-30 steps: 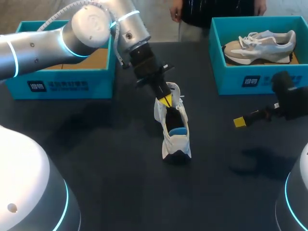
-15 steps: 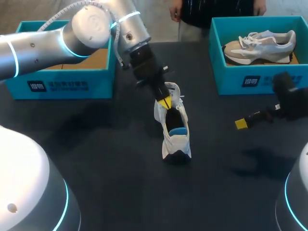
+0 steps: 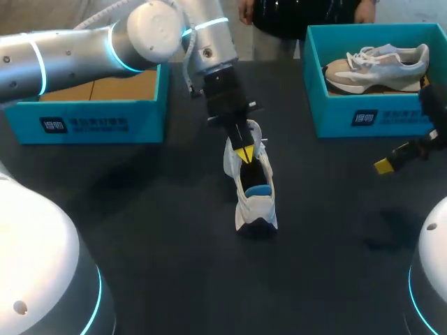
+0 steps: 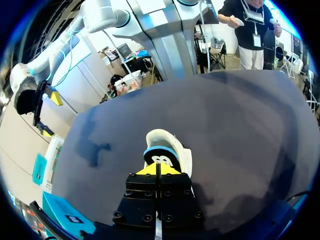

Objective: Take the shoe out of the shoebox, open the shoe tongue, remove and reinsert the insole, then place the shoe into the shoebox

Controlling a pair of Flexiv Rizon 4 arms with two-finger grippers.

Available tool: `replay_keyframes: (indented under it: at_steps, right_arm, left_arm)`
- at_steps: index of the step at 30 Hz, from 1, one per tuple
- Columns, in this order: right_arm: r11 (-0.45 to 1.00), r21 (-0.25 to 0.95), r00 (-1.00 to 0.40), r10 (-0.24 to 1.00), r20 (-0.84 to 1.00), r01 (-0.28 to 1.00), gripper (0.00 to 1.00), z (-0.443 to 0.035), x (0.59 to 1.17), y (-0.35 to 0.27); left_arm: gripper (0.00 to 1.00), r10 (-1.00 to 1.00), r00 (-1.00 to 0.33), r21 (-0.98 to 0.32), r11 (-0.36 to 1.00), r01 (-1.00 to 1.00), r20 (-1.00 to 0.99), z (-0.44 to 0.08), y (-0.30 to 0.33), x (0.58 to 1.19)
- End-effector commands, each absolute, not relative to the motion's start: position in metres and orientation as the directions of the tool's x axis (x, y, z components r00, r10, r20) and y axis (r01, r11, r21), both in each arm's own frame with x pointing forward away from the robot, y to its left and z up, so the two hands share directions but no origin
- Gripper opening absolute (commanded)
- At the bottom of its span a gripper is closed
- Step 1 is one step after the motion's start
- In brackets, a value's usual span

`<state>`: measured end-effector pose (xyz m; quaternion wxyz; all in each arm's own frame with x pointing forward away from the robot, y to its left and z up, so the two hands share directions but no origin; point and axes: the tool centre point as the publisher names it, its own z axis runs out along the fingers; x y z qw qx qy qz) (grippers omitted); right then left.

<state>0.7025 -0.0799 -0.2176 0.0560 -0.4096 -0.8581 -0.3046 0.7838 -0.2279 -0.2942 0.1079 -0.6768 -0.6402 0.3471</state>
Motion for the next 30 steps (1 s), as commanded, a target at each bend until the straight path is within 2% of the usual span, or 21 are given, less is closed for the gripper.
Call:
replay_keyframes:
  at_steps: [1, 30]
  right_arm:
    - [0.508, 0.443, -0.662, 0.670, 0.336, 0.739, 1.00, -0.202, 0.704, -0.088]
    - [0.493, 0.435, -0.639, 0.703, 0.311, 0.754, 1.00, -0.201, 0.705, -0.098]
  left_arm:
    - [0.00, 0.952, -0.028, -0.574, -0.161, 0.803, -0.306, -0.289, -0.232, 0.783]
    - [0.00, 0.979, 0.016, -0.497, -0.116, 0.860, -0.202, -0.327, -0.242, 0.770]
